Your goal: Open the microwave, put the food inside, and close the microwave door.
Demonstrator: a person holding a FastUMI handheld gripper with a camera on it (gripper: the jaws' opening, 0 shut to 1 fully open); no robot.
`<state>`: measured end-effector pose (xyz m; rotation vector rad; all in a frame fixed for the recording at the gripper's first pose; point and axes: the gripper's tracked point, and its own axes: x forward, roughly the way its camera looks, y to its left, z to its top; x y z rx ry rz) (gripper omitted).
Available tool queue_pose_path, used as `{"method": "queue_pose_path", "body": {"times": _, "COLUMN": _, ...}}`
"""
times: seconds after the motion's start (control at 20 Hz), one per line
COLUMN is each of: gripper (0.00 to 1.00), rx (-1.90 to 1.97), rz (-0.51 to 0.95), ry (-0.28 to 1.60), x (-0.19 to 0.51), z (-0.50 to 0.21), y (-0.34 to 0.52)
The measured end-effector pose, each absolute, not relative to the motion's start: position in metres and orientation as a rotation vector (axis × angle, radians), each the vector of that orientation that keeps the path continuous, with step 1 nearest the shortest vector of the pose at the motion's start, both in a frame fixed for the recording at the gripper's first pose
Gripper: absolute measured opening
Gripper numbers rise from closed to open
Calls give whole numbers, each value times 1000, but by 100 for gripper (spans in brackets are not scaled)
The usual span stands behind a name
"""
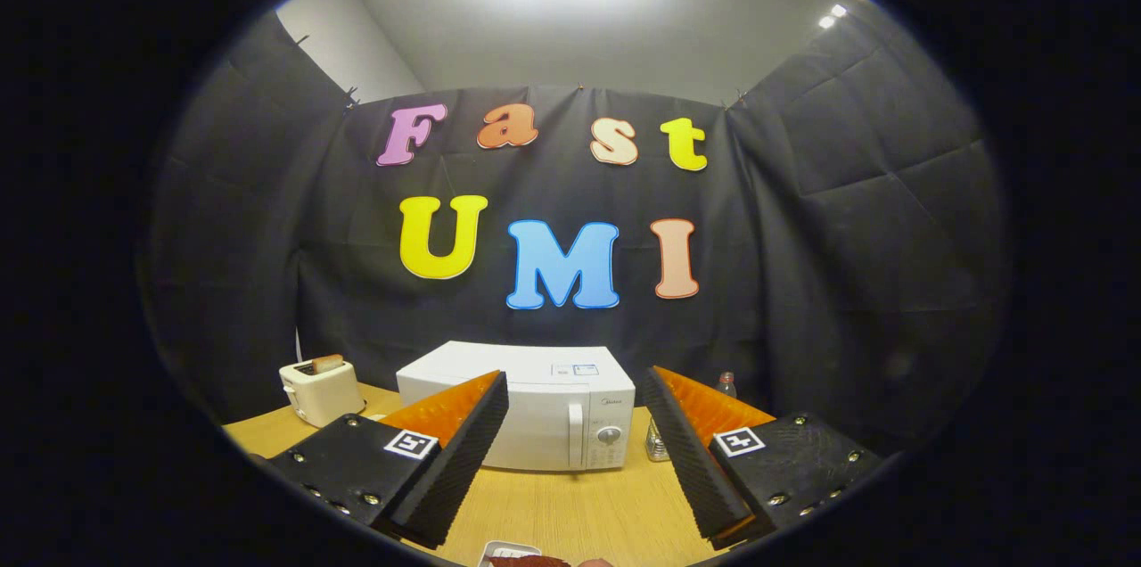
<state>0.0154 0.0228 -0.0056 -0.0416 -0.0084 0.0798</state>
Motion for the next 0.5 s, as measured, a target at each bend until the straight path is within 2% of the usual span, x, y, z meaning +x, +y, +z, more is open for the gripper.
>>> {"method": "queue_pose_path", "body": {"times": 0.5, "gripper": 97, "rx": -3, "rz": 90, "ry": 73, "x": 95, "z": -45, "y": 15}}
